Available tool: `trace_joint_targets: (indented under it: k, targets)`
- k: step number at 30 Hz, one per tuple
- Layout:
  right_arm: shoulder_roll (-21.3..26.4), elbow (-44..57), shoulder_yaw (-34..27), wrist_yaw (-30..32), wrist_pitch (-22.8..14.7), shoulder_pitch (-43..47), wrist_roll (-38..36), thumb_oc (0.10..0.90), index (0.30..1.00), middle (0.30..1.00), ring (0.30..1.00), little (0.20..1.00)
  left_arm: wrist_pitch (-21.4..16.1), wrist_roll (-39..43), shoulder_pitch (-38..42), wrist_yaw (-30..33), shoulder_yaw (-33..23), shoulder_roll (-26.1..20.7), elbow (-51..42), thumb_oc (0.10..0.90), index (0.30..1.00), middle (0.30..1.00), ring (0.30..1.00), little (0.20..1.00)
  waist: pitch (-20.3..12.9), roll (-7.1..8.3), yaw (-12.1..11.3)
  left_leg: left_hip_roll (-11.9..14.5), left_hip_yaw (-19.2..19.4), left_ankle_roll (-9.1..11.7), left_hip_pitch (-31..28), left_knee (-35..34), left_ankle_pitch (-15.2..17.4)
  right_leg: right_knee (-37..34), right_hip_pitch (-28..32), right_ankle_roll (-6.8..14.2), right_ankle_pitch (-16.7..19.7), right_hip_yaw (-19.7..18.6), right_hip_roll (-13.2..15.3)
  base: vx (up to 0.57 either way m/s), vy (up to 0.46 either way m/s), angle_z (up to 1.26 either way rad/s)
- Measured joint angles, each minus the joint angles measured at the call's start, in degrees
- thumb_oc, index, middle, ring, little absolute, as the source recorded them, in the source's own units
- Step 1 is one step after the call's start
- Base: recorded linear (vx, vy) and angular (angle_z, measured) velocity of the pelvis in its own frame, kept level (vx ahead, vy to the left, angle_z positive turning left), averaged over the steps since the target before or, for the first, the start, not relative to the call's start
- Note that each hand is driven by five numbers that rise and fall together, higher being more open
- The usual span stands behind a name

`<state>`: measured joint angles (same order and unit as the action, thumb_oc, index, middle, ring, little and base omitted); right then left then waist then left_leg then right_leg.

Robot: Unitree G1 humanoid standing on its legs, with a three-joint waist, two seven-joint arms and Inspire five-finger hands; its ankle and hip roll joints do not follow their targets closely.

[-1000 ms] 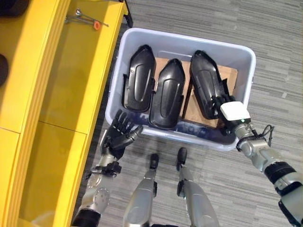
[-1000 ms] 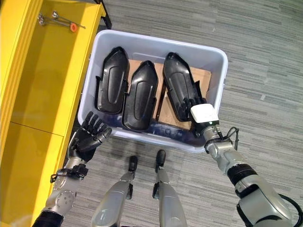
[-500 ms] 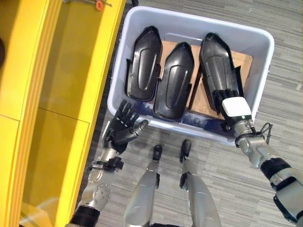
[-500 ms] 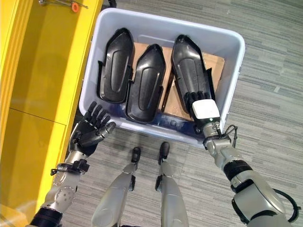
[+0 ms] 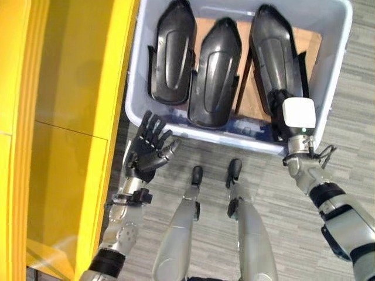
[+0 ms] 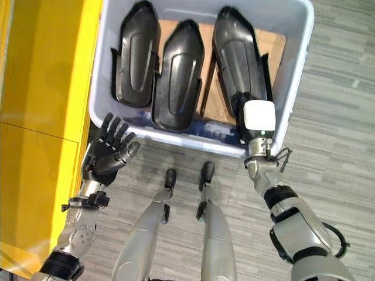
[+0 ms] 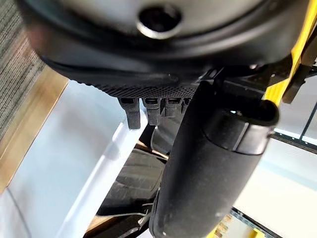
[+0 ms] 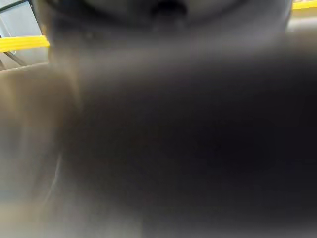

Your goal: Move parts from the plastic box to the shelf.

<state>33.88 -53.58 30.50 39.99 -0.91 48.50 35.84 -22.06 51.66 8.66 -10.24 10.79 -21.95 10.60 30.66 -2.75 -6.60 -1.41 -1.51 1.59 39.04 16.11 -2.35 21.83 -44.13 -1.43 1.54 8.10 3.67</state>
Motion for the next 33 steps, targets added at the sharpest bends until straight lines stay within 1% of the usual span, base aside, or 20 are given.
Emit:
trace_joint_targets:
  k: [1,3,5,7,9,12,13,16,17,18,20,22,23,24,26,28,29,31,33]
  targets:
    - [-0.53,-0.02,-0.12,0.18,-0.14,0.61,-0.01,0.4,0.3,0.3,0.3,0.3,0.2,-0.07,0.02,0.01,0.32,-0.01,0.71,0.9,1.0,1.0,1.0,1.0,-0.16,-0.36,-0.28,0.26,-0.16,0.15,-0.02,-0.74,-0.1,-1.47,0.11,0.63,0.42,0.2,-0.23,-0.03,0.045,-0.18]
    - [-0.27,-0.07,-0.45,0.69,-1.02,0.76,0.03,0.4,0.3,0.3,0.3,0.3,0.25,-0.1,-0.24,0.01,0.99,0.54,1.66,0.9,1.0,1.0,1.0,1.0,-0.38,-1.21,-0.51,0.28,-0.31,0.14,-0.11,-2.07,-0.1,-3.25,0.39,0.81,0.54,0.64,-0.32,-0.02,0.042,-0.13]
    - [0.03,-0.19,-0.5,2.15,-2.7,0.99,-0.02,0.4,0.3,0.3,0.3,0.3,0.26,-0.11,-0.65,0.33,2.63,0.24,2.7,0.9,1.0,1.0,1.0,1.0,-0.41,-1.36,-0.24,0.18,-0.35,-0.01,-0.31,-2.99,-0.21,-4.03,0.47,1.23,0.83,0.62,-0.3,-0.02,0.048,-0.01]
    - [0.04,0.02,-0.57,3.25,-3.93,0.64,-0.03,0.4,0.3,0.3,0.3,0.3,0.78,-0.01,-1.36,0.75,4.16,0.34,3.09,0.9,1.0,1.0,1.0,1.0,-0.41,-1.36,0.11,0.18,-0.35,-0.03,-0.31,-3.07,-0.41,-4.01,0.5,1.23,0.83,0.61,-0.3,-0.02,0.037,0.05]
    - [0.19,1.66,-0.61,4.56,-4.34,-0.22,0.01,0.4,0.3,0.3,0.3,0.3,0.93,0.32,-2.41,0.68,5.15,0.62,3.07,0.9,1.0,1.0,1.0,1.0,-0.41,-1.36,0.04,0.16,-0.28,-0.09,-0.63,-3.35,-0.76,-4.16,0.64,1.22,0.85,0.55,-0.29,0.0,0.0,0.0]
    - [0.19,4.53,-0.54,5.12,-4.14,-4.03,0.34,0.4,0.3,0.3,0.3,0.3,1.05,2.07,-3.92,0.75,4.75,0.81,3.06,0.9,1.0,1.0,1.0,1.0,-0.36,-1.43,-0.05,0.12,-0.27,-0.2,-2.65,-3.43,-1.2,-3.89,2.51,1.24,1.23,0.42,-0.31,0.02,0.031,0.0]
    - [0.13,6.16,-0.37,5.68,-4.1,-6.65,1.81,0.4,0.3,0.3,0.3,0.3,1.08,2.07,-4.17,0.75,4.52,0.79,3.02,0.9,1.0,1.0,1.0,1.0,-0.33,-1.49,-0.12,0.13,-0.29,-0.27,-4.31,-3.54,-1.91,-3.96,4.22,0.78,2.23,0.33,-0.38,0.03,0.021,0.05]
    - [-0.07,6.25,0.34,6.8,-4.24,-9.44,2.86,0.4,0.3,0.3,0.3,0.3,1.07,2.06,-4.18,0.54,4.42,0.79,2.86,0.9,1.0,1.0,1.0,1.0,-0.32,-1.5,-0.01,0.16,-0.29,-0.46,-6.91,-3.63,-1.65,-4.57,7.25,0.38,2.1,0.22,-0.53,0.04,0.035,-0.02]
    - [0.35,6.35,0.27,7.5,-5.02,-10.19,3.87,0.4,0.3,0.3,0.3,0.3,1.14,1.99,-4.23,0.08,4.38,0.79,2.92,0.9,1.0,1.0,1.0,1.0,-0.3,-1.5,0.19,0.17,-0.28,-0.67,-8.47,-3.67,-1.2,-5.05,9.02,-0.37,2.63,0.07,-0.55,0.07,0.056,-0.07]
    - [0.81,6.85,0.2,8.03,-5.3,-10.97,4.56,0.4,0.3,0.3,0.3,0.3,1.23,2.08,-4.77,-0.18,4.39,0.79,2.97,0.9,1.0,1.0,1.0,1.0,-0.3,-1.5,0.24,0.19,-0.22,-0.82,-9.43,-3.77,-0.96,-5.34,9.95,-0.37,2.63,-0.03,-0.54,0.05,0.043,-0.06]
    - [3.67,11.55,0.14,8.08,-6.67,-14.28,6.37,0.4,0.3,0.3,0.3,0.3,1.77,2.65,-5.7,-1.26,3.9,0.81,2.82,0.9,1.0,1.0,1.0,1.0,-0.16,-1.48,0.27,0.07,0.06,-1.24,-12.09,-4.6,-0.51,-6.1,12.58,-0.36,2.58,-0.27,-0.42,0.03,0.011,-0.02]
    - [5.08,14.2,-0.39,8.76,-7.65,-16.19,7.6,0.4,0.3,0.3,0.3,0.3,1.88,3.77,-5.78,-1.77,2.98,0.82,2.77,0.9,1.0,1.0,1.0,1.0,-0.13,-1.4,0.52,-0.03,0.03,-1.49,-14.24,-4.94,-0.24,-6.98,15.0,-0.34,2.56,-0.35,-0.49,0.08,0.001,0.0]
    - [5.51,15.95,-1.23,8.87,-7.67,-17.29,8.5,0.4,0.3,0.3,0.3,0.3,1.89,4.42,-5.71,-1.8,2.17,0.82,2.51,0.9,1.0,1.0,1.0,1.0,-0.11,-1.21,0.66,-0.1,0.09,-1.54,-15.64,-5.45,-0.21,-7.45,16.39,-0.32,2.57,-0.46,-0.57,0.19,-0.003,0.02]
    - [6.58,19.1,-2.26,8.72,-7.85,-18.44,9.53,0.4,0.3,0.3,0.3,0.3,2.07,4.43,-5.83,-1.96,0.4,0.81,2.13,0.9,1.0,1.0,1.0,1.0,-0.09,-1.18,1.34,-0.27,0.08,-1.91,-17.75,-5.55,0.11,-7.88,18.67,-0.01,2.35,-0.63,-0.57,0.14,-0.002,0.01]
    - [7.66,24.74,-4.72,8.1,-8.69,-20.07,11.08,0.4,0.3,0.3,0.3,0.3,2.2,4.44,-6.93,-2.37,-1.61,0.82,0.74,0.9,1.0,1.0,1.0,1.0,-0.04,-0.97,1.88,-0.37,0.03,-2.06,-20.08,-6.1,0.58,-8.83,21.27,0.31,2.13,-0.87,-0.65,0.14,-0.002,-0.03]
    - [8.1,30.97,-7.38,7.96,-10.3,-21.78,12.25,0.4,0.3,0.3,0.3,0.3,2.21,4.34,-9.52,-3.56,-3.21,0.57,-2.36,0.9,1.0,1.0,1.0,1.0,-0.51,0.12,2.4,-0.25,0.28,-2.29,-22.92,-7.46,0.78,-10.27,24.02,1.0,1.96,-1.33,-0.76,0.2,0.005,-0.09]
    - [8.32,33.72,-8.98,7.92,-11.04,-22.62,13.25,0.4,0.3,0.3,0.3,0.3,2.29,4.28,-10.18,-4.29,-3.25,0.67,-3.19,0.9,1.0,1.0,1.0,1.0,-0.55,0.34,2.43,-0.19,0.34,-2.29,-23.89,-7.78,1.15,-10.79,24.99,1.14,1.91,-1.47,-0.78,0.21,0.015,-0.04]
    - [8.28,40.05,-12.04,7.84,-12.87,-24.18,13.76,0.4,0.3,0.3,0.3,0.3,3.39,4.17,-11.68,-5.12,-3.37,0.75,-4.78,0.9,1.0,1.0,1.0,1.0,-1.01,0.97,2.94,-0.11,0.4,-2.09,-25.38,-8.9,1.04,-11.64,26.19,1.24,1.98,-1.57,-0.86,0.21,0.017,-0.03]
    - [8.26,46.78,-15.41,6.75,-14.44,-27.14,14.76,0.4,0.3,0.3,0.3,0.3,5.9,3.89,-13.1,-5.38,-3.52,1.52,-5.06,0.9,1.0,1.0,1.0,1.0,-1.03,1.07,3.02,0.12,0.36,-2.09,-28.9,-10.36,1.0,-13.1,29.76,1.24,1.92,-1.54,-1.17,0.19,0.015,-0.02]
